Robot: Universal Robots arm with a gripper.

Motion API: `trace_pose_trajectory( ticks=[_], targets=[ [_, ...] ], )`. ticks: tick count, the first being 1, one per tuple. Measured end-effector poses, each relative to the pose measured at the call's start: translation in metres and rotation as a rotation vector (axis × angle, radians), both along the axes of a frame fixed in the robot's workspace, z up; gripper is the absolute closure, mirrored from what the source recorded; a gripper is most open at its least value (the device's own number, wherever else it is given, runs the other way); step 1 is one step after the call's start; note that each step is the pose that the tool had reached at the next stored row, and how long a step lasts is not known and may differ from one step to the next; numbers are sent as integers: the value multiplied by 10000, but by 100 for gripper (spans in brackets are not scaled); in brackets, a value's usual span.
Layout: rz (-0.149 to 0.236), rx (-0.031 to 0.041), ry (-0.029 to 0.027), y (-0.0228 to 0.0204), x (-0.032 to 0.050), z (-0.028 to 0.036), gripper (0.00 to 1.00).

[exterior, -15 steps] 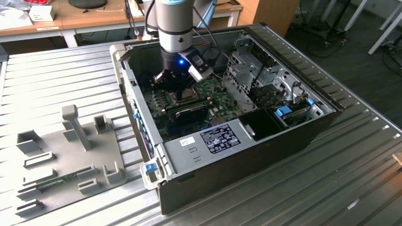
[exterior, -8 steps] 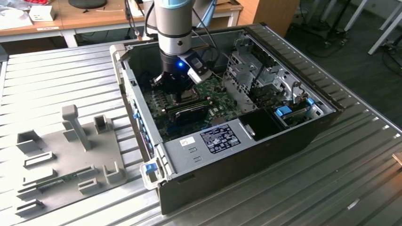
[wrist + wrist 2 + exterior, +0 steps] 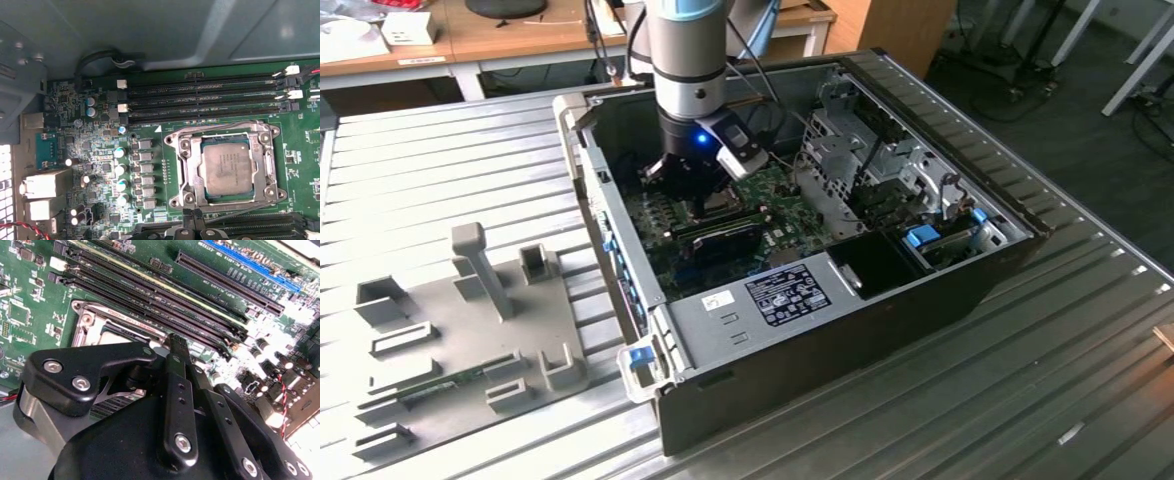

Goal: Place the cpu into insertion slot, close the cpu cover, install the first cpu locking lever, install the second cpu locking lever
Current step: 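Install the second cpu locking lever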

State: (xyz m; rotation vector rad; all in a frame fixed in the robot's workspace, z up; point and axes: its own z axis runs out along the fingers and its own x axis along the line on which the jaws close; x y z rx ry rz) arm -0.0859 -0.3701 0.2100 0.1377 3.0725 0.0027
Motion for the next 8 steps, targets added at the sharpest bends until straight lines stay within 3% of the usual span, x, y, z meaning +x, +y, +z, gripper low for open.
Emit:
trace_pose_trajectory(
  ticks=[8],
  targets=[
    [0, -1, -5, 0, -35, -15, 89]
  ],
)
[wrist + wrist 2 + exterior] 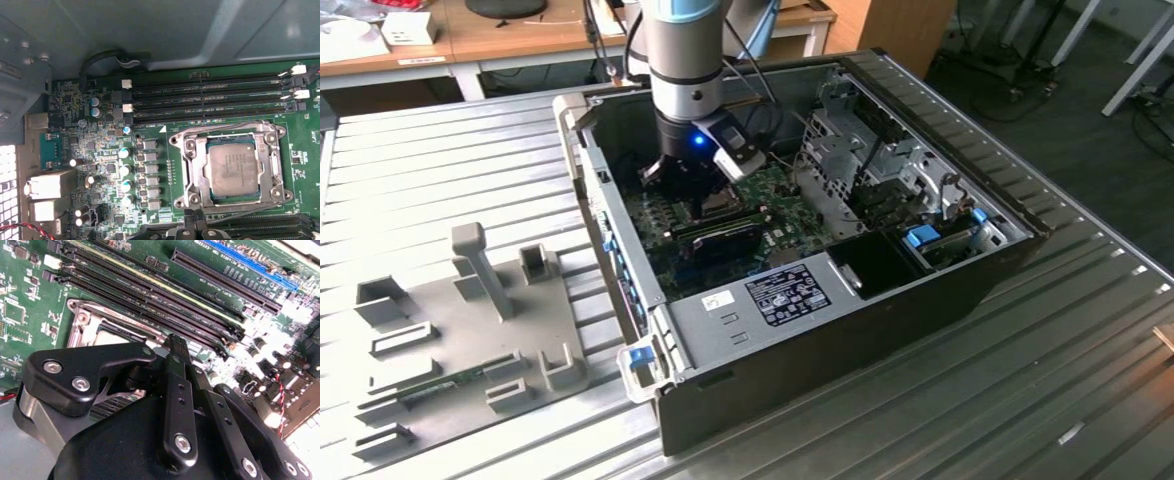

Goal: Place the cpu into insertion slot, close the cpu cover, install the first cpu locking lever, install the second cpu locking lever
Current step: 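Install the second cpu locking lever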

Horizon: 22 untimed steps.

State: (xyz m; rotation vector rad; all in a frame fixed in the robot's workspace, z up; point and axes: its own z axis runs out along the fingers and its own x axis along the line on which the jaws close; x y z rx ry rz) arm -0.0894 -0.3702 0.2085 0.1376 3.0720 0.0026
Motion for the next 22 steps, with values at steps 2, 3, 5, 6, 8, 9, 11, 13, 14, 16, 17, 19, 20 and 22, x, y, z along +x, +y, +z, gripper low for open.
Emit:
trace_pose_trajectory(
  ticks=[2, 3, 5, 6, 8, 9, 11, 13, 14, 16, 17, 19, 20, 22],
  targets=[
    [0, 0, -1, 0, -4, -7, 89],
    [1, 0, -1, 0, -4, -10, 89],
    [0, 1, -2, 0, -4, -20, 89],
    [0, 1, -2, 1, -4, -25, 89],
    [-1, -1, -2, 0, -5, -30, 89],
    [-2, 0, -4, 0, -5, -32, 89],
    [-1, 1, -4, 0, -5, -32, 89],
    [-2, 2, -6, 0, -8, -35, 89],
    [-3, 4, -7, 1, -12, -39, 89],
    [-1, 1, -4, 0, -13, -40, 89],
    [0, 0, -3, 0, -13, -40, 89],
    [-1, 0, -4, 0, -13, -41, 89],
    [-1, 2, -5, 0, -14, -43, 89],
    [-2, 2, -6, 1, -16, -50, 89]
  ],
)
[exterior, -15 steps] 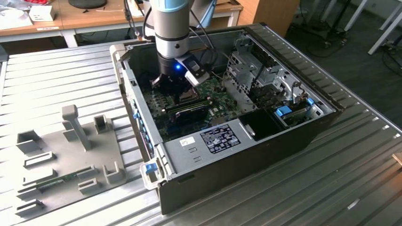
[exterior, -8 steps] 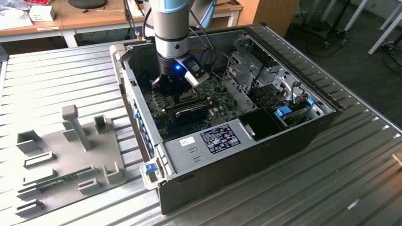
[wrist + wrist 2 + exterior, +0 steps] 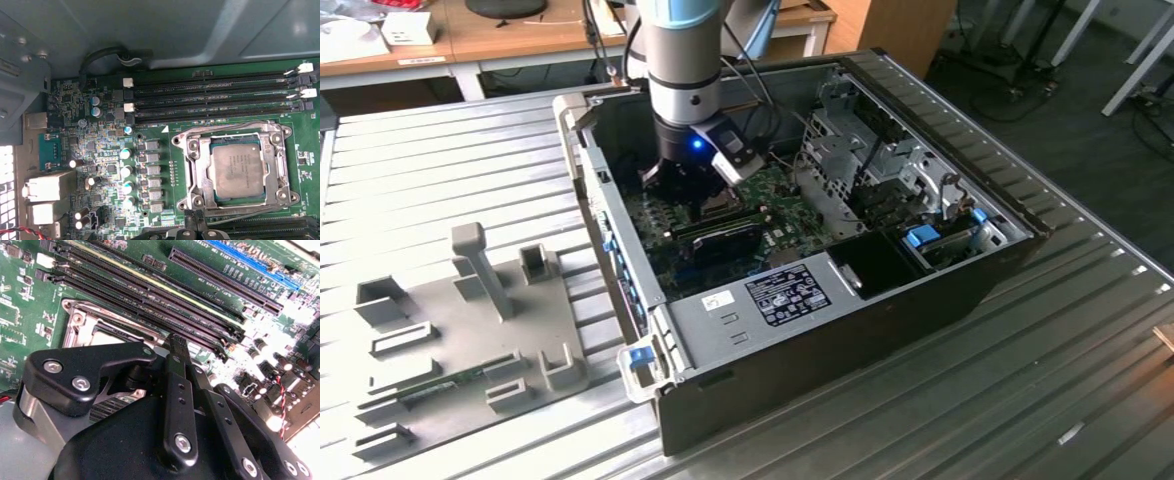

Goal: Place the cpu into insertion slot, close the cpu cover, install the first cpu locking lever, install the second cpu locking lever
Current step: 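Install the second cpu locking lever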

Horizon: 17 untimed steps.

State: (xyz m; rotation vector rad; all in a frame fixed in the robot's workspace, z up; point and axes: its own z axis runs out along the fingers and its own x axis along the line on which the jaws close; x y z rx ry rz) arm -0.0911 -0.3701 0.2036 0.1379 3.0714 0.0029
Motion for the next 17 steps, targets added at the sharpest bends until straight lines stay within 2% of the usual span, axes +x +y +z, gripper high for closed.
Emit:
trace_pose_trajectory(
  ticks=[17],
  targets=[
    [1, 15, -11, 11, -11, -14, 89]
  ],
)
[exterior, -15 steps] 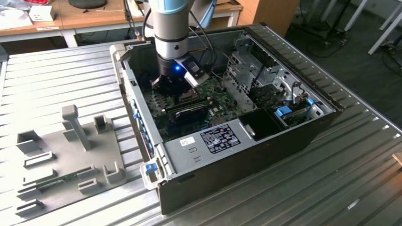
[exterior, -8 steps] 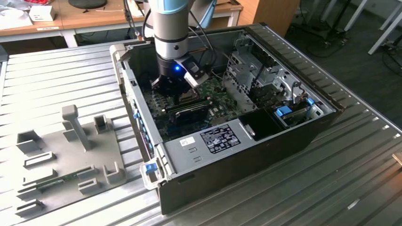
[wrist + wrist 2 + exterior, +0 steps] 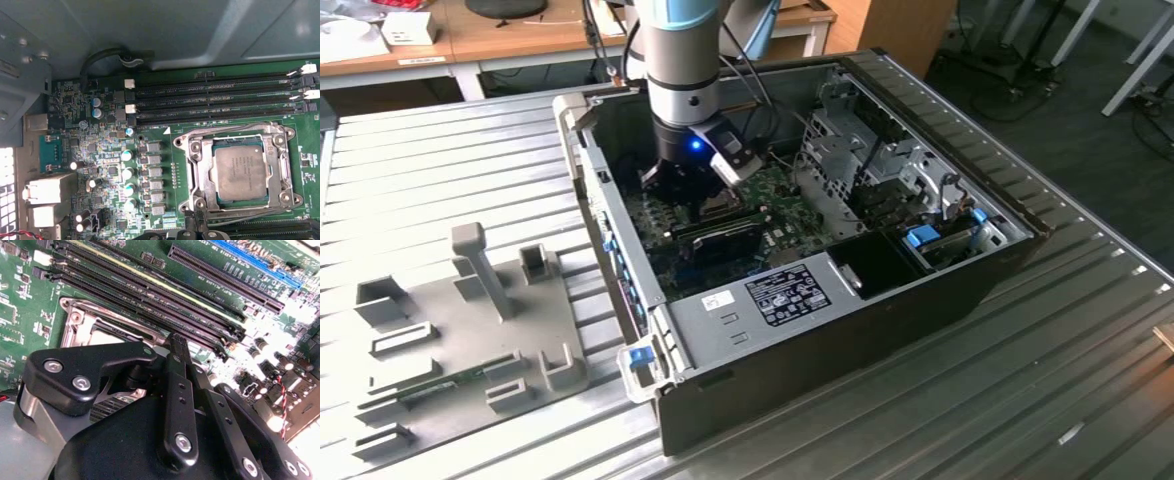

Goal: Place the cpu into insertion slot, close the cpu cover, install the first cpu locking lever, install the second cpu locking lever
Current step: 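Install the second cpu locking lever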

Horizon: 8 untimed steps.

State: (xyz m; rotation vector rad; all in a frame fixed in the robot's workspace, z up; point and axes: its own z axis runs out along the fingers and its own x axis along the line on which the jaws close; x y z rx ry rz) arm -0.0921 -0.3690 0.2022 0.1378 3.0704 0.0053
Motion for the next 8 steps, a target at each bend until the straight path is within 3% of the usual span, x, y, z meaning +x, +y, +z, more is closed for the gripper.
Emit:
trace_pose_trajectory(
  ticks=[8],
  targets=[
    [-2, 90, -6, 10, 0, -4, 89]
  ],
)
